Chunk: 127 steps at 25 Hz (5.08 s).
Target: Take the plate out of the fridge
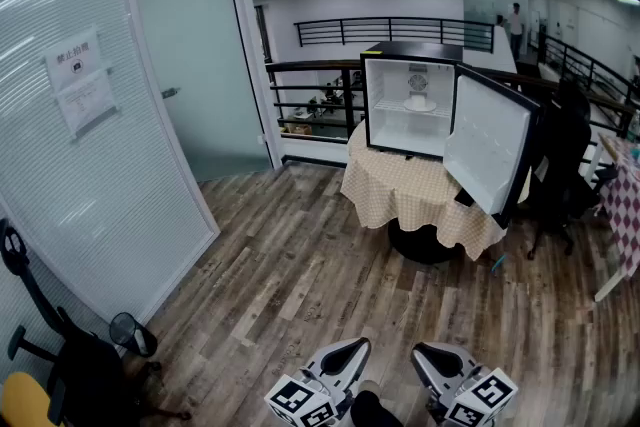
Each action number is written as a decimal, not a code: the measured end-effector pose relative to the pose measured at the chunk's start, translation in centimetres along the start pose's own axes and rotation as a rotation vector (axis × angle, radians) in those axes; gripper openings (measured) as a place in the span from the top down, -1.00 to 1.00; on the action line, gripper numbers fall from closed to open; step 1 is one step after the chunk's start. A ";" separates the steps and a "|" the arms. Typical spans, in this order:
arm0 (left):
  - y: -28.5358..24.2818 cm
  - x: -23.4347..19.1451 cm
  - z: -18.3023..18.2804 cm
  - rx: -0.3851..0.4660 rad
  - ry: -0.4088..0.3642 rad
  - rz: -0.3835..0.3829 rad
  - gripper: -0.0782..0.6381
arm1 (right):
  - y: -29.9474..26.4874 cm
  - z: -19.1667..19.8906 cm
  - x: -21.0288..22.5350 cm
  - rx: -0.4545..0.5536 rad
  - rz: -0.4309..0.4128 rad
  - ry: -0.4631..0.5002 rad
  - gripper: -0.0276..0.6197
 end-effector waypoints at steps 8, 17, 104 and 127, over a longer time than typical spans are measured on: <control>-3.4 -5.9 -1.0 -0.016 0.002 0.000 0.76 | -6.0 -0.6 4.8 -0.005 0.009 -0.017 0.76; -9.6 -12.8 -4.1 -0.005 -0.005 0.032 0.76 | -12.8 -3.9 10.0 0.009 -0.012 -0.050 0.76; -62.5 -53.9 -12.0 -0.133 0.071 0.391 0.76 | -43.3 -15.3 61.7 0.297 0.619 -0.490 0.75; -70.6 -56.1 -11.3 -0.171 0.078 0.447 0.76 | -48.2 -19.8 73.1 0.456 0.579 -0.970 0.40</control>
Point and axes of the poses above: the fingertips, and each gripper's own axes: y backward along the fingers, x to its right, z out of its underside, the point moved 8 cm from there along y, backward along the fingers, and after that the axes turned 5 degrees about -x, right-handed, at the moved point
